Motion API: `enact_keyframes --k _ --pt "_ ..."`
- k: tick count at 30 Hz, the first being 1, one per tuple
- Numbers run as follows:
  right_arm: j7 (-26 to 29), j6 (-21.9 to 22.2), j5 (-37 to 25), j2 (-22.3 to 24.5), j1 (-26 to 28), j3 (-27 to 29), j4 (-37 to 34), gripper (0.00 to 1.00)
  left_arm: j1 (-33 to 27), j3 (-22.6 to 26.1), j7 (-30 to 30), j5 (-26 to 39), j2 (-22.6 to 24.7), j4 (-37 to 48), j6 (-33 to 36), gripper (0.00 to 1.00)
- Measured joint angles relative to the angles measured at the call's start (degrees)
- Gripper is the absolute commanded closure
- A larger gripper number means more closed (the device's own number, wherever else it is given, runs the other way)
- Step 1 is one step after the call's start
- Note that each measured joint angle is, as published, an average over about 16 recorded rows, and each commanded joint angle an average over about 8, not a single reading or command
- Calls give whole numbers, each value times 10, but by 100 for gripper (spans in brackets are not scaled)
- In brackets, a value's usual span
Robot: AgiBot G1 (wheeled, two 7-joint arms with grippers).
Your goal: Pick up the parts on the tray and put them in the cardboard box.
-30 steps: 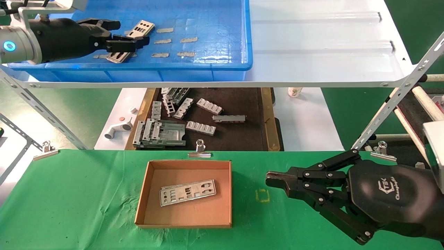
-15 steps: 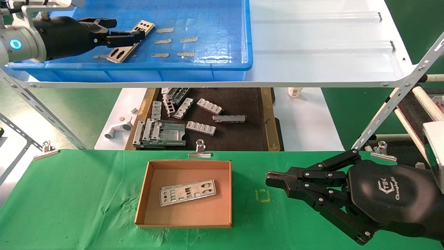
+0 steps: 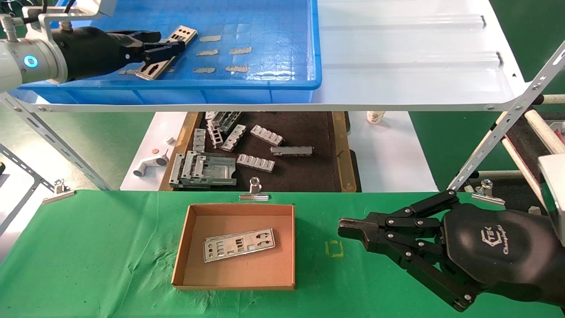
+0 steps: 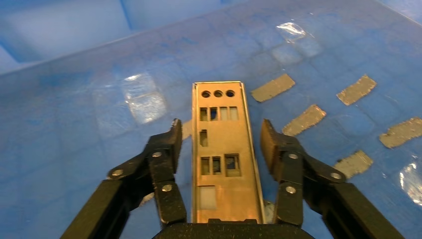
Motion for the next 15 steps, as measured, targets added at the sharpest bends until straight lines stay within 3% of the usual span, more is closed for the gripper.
enact_keyframes --k 15 --pt "0 0 0 0 0 0 0 100 -2 0 2 0 -1 -4 10 100"
